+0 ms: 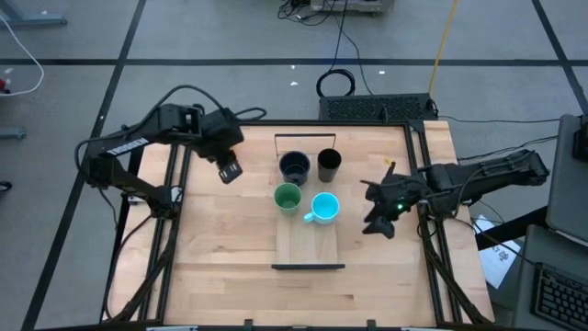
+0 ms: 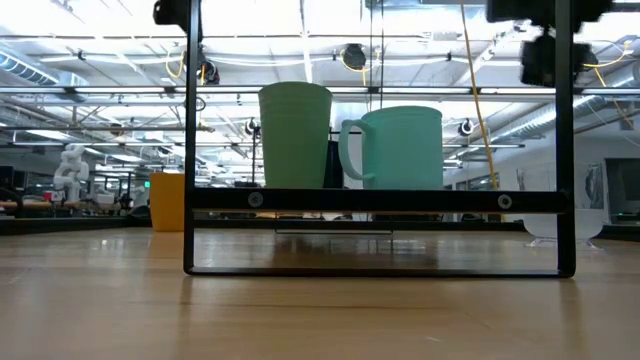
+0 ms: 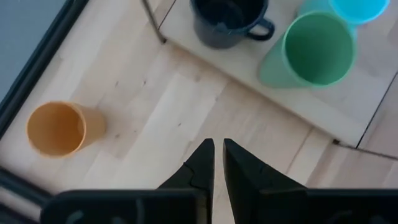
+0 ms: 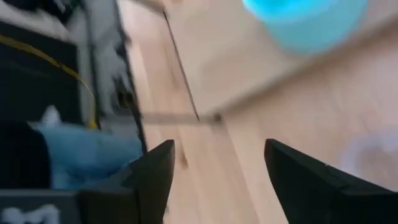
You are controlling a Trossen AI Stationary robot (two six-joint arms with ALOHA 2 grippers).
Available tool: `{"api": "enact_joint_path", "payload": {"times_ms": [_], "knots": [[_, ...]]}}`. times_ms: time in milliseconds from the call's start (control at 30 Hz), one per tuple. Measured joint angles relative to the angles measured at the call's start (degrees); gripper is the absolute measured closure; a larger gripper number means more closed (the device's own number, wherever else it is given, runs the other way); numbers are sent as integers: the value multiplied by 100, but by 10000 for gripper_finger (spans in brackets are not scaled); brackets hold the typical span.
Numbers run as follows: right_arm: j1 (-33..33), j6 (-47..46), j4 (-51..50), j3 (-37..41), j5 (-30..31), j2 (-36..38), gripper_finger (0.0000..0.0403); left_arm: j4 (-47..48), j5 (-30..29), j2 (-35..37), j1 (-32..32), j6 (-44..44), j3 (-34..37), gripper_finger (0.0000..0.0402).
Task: Stack small to large cups/mugs on shelf
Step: Put the transparent mug on the shelf
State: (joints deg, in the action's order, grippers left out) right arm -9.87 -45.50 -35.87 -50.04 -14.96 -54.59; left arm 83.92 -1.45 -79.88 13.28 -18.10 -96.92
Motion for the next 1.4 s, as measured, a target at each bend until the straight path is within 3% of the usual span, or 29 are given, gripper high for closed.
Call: {"api": "enact_joint_path", "payload": {"times_ms": [133,433,667,1067,1400], "knots": [[-1,320,-726,2,-181,-65,167,-314,0,0,-87,-24,0,369],[0,1642,-1188,-2,-20,-411,169,-500,-13,0,-261,-165,0,369],[0,2318,-1691,-2,49,-770,192,-443,-13,0,-375,-191,0,369],[4,2764,-1665,-2,610,-771,216,-472,-20,0,-393,-193,0,369],[4,2930,-1826,-2,614,-771,216,-470,-20,0,-393,-213,0,369]]}}
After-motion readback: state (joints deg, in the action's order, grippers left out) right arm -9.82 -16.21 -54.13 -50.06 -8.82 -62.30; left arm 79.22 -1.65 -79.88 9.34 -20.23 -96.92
